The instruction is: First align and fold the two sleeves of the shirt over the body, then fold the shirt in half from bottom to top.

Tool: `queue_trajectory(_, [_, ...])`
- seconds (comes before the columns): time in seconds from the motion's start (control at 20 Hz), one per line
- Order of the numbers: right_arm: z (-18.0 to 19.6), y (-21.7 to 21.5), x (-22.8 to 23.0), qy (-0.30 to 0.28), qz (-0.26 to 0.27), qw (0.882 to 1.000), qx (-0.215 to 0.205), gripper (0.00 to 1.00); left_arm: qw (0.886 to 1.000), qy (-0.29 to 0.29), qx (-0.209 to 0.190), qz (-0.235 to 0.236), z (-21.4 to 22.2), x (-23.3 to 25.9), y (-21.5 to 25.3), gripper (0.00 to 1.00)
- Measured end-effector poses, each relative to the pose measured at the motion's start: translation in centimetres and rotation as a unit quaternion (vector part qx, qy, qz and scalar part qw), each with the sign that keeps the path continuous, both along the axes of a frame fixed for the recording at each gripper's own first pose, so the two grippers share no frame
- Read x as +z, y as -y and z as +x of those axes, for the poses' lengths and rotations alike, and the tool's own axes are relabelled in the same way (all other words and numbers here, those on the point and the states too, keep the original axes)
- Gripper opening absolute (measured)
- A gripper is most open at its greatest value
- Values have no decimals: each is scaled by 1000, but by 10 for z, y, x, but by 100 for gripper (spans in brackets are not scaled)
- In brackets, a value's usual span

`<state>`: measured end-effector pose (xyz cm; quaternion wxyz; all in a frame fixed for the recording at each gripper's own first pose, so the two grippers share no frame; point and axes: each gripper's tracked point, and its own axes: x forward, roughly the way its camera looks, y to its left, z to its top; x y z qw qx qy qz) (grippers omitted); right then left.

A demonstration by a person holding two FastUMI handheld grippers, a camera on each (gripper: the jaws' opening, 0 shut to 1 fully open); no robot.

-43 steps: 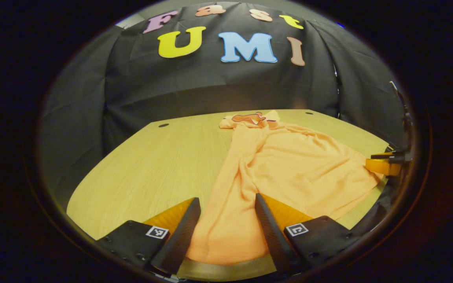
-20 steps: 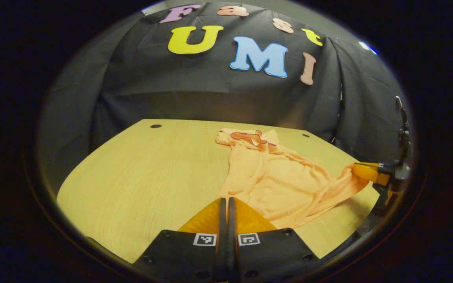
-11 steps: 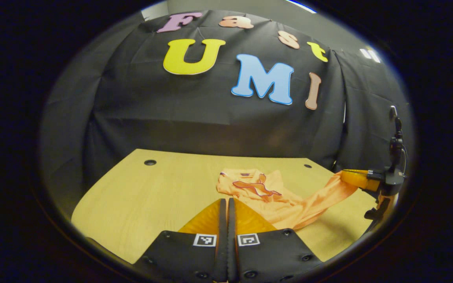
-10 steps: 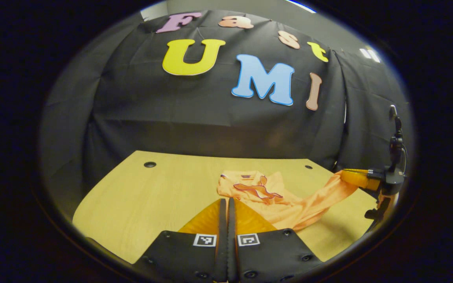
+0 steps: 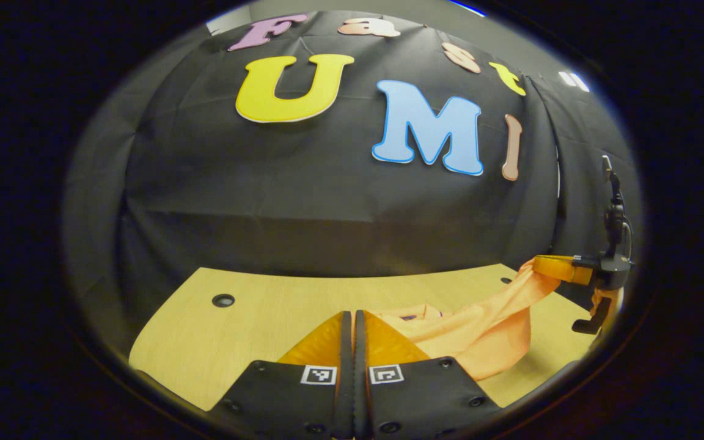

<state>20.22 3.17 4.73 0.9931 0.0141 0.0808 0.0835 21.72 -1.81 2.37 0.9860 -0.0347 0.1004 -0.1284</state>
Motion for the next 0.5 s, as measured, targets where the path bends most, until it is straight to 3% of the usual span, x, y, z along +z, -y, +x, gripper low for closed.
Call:
queue_trajectory(0.25, [73,0,-34,-27,13,999,-14,0,1000,-7,0,10,85,-14,3,5])
queue_trajectory(0.5, [115,0,-74,-58,18,998,-21,0,999,-32,7,31,136,-57,-4,5])
